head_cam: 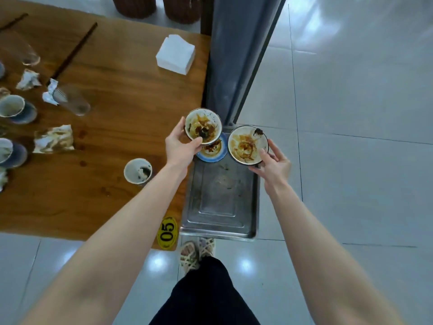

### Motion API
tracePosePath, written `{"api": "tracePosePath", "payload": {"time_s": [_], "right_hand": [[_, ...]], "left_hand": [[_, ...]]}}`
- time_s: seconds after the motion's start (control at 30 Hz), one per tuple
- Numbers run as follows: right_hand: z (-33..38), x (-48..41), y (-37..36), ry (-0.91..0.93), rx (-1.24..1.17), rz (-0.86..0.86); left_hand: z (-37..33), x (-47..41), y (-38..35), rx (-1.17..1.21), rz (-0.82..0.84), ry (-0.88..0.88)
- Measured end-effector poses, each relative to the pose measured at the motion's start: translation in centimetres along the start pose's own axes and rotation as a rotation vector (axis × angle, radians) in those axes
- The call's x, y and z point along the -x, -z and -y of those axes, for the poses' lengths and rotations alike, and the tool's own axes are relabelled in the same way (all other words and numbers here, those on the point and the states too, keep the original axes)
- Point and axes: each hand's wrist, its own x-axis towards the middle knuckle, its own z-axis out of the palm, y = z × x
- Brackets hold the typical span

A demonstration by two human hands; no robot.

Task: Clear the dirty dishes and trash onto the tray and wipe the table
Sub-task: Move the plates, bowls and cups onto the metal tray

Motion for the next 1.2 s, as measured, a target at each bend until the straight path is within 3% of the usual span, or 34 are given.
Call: {"api": "tracePosePath", "payload": {"time_s": [0.27,0.6,1.2], "right_hand": [[-1.9,-0.7,5.1,-0.049,-0.013,-0.03],[-4.2,-6.8,8.2,-0.098,0.114,0.074],[-17.7,-14.7,5.1,-0.182,0.207,0.129]], "left_hand": [[5.3,3.0,-3.3,-0.062,0.009,0.015],[11.7,3.1,-6.2,-0.048,-0.125,0.061],[25.4,-3.1,-0.2,0.065,-0.331,0.167]]}}
